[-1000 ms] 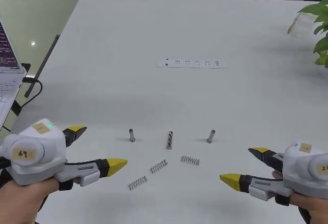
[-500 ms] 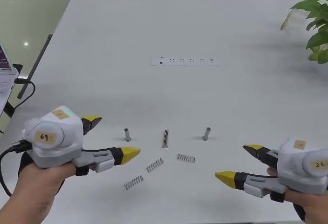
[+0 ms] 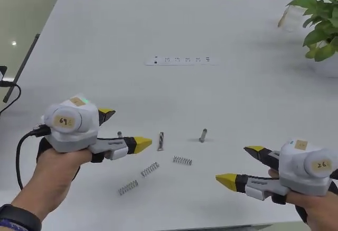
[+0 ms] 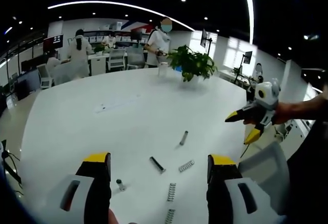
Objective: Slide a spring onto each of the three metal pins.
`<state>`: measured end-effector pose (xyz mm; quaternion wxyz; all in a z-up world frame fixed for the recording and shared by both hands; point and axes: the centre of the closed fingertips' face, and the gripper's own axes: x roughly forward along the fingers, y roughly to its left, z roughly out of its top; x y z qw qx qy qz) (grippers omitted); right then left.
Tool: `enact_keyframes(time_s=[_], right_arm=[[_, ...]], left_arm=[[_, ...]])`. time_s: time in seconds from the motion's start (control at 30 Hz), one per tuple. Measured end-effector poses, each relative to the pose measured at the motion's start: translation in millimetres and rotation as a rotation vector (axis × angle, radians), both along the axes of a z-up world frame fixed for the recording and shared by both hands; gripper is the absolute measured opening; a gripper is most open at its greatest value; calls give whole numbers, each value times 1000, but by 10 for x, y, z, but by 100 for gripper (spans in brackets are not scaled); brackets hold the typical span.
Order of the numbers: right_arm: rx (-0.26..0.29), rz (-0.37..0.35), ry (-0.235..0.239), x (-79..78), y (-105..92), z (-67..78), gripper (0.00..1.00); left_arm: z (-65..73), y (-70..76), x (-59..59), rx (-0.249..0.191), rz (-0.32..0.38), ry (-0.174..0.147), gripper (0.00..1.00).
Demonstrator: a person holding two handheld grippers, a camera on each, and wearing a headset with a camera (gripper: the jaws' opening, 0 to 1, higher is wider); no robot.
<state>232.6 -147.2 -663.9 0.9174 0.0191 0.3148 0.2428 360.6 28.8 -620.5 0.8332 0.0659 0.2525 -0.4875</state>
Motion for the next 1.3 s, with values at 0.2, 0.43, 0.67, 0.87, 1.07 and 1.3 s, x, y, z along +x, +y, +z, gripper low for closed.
enact_keyframes(time_s=[0.2, 0.43, 0.67, 0.87, 1.07, 1.3], right_arm=[[-1, -1, 8, -11, -30, -14, 70], [1, -3, 11, -15, -68, -17, 70], [6, -8, 18, -19, -96, -30, 69], [7, -14, 23, -25, -127, -42, 69], [9, -22, 26, -35, -160, -60, 69], [13, -26, 31, -56, -170, -76, 69]], left_arm=[[-63, -149, 60, 3, -5, 12, 71], [-206, -275, 192, 17, -8, 31, 68], [-352, -432, 264, 32, -13, 59, 65], [-484, -570, 285, 45, -17, 83, 64], [-632, -661, 307, 64, -21, 105, 64], [-796, -716, 335, 88, -14, 131, 62]])
